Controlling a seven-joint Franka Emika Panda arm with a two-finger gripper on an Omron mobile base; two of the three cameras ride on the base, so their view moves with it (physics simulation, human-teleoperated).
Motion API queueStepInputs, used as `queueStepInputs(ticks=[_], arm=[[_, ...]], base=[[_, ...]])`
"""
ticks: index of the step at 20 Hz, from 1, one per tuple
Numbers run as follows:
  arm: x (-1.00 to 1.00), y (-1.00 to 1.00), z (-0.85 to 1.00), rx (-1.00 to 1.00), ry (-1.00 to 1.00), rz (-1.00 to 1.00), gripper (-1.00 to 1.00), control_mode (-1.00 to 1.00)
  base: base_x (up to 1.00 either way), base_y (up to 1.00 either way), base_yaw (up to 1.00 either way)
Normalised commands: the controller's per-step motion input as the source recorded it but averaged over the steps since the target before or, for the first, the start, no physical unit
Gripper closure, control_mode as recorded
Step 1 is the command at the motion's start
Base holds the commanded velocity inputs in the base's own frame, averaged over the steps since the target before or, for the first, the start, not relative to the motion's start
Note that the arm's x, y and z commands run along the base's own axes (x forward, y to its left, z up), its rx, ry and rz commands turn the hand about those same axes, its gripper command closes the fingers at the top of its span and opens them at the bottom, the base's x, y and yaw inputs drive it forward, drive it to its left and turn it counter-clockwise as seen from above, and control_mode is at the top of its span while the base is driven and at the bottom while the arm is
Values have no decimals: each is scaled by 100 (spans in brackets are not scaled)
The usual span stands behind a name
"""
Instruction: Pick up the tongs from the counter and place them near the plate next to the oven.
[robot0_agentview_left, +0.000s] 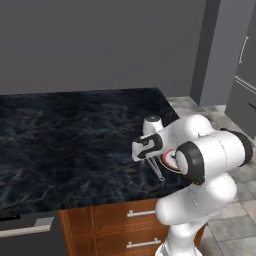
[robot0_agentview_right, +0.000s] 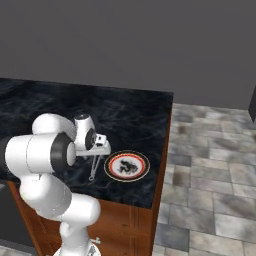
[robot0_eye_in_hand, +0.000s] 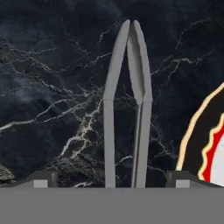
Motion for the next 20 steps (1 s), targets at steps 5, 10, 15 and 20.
queueStepInputs(ticks=[5, 10, 15, 20], arm=[[-87, -15, 100, 19, -22, 7, -100, -100], [-100, -30, 100, 10, -18, 1, -100, -100], [-100, -30, 93, 2, -6, -1, -100, -100], [-100, -24, 35, 0, -9, -3, -100, -100]], base=[[0, 0, 0], [0, 0, 0], [0, 0, 0], [0, 0, 0]])
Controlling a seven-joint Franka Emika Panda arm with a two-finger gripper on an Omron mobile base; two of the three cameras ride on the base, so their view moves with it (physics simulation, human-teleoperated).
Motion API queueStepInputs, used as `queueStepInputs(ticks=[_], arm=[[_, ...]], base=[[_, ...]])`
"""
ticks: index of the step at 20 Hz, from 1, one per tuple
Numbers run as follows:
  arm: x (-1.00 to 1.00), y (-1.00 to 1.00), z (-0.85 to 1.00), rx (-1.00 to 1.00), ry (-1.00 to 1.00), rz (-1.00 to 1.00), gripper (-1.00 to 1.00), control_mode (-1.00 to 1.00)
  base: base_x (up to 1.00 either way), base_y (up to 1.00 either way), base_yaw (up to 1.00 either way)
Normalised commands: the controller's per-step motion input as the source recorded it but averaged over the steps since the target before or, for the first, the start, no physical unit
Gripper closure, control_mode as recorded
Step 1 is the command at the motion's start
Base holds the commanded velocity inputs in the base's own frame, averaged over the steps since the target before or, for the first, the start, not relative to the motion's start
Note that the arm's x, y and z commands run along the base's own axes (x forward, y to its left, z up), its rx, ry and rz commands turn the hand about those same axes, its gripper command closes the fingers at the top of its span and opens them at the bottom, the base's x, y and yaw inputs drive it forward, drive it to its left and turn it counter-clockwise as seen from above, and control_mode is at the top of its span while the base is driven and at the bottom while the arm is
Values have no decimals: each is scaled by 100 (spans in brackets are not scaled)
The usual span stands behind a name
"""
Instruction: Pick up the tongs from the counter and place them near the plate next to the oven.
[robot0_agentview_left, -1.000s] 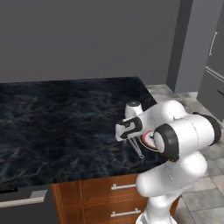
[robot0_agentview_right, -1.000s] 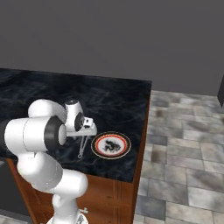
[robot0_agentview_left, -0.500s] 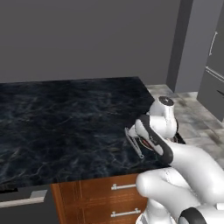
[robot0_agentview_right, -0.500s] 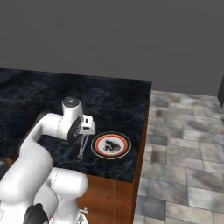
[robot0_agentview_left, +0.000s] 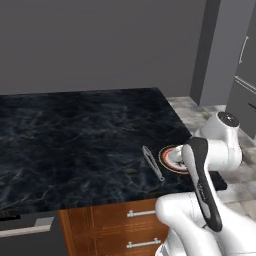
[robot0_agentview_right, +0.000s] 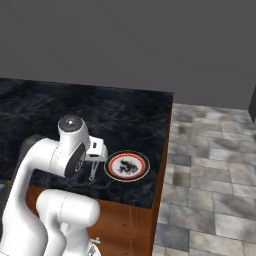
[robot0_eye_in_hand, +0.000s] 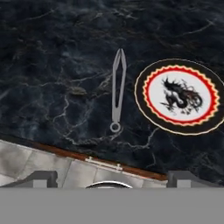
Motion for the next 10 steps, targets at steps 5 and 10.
queueStepInputs(ticks=[5, 10], arm=[[-100, -13, -5, 0, -13, 0, -100, -100], [-95, -1, -20, 0, -13, 0, -100, -100]], base=[[0, 0, 0], [0, 0, 0]])
